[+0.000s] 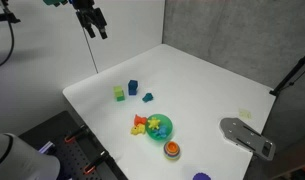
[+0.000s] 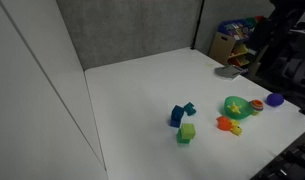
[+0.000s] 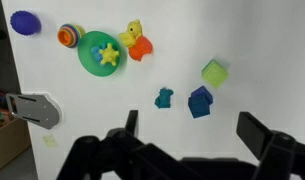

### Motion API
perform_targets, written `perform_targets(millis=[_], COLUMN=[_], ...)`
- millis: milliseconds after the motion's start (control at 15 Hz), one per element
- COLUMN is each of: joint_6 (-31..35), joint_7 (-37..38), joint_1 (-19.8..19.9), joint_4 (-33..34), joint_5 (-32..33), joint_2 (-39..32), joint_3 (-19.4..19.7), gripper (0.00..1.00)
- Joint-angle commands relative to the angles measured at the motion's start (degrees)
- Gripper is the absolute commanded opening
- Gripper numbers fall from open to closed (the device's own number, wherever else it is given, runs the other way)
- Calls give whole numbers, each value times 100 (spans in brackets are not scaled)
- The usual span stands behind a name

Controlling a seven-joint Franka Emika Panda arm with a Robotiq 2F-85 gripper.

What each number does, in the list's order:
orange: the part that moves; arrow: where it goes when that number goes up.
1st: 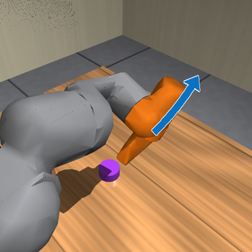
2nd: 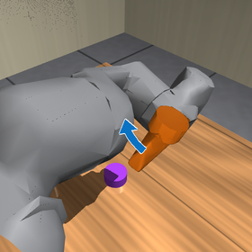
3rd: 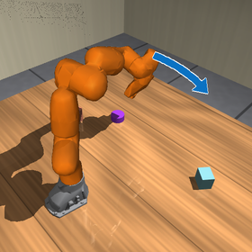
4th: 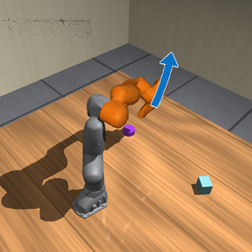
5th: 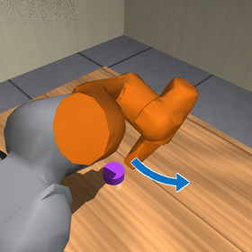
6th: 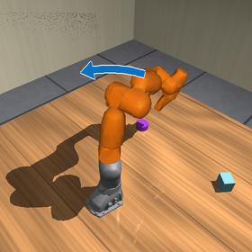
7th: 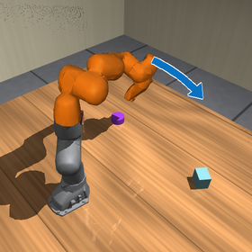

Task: Place the yellow block on top of the blue block then put the green block on top of the yellow block.

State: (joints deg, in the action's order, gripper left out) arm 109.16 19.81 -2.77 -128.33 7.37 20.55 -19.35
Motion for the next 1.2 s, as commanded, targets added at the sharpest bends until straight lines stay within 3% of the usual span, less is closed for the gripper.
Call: perform_targets(millis=[0, 533, 1133], joint_6=[-25, 59, 914], joint_7=[57, 76, 302], joint_1=[-188, -201, -276], joint_4=[18, 156, 561], joint_5=[66, 62, 88], joint_2=[-29, -377, -1789], joint_3=[161, 248, 404], gripper=[100, 100, 100])
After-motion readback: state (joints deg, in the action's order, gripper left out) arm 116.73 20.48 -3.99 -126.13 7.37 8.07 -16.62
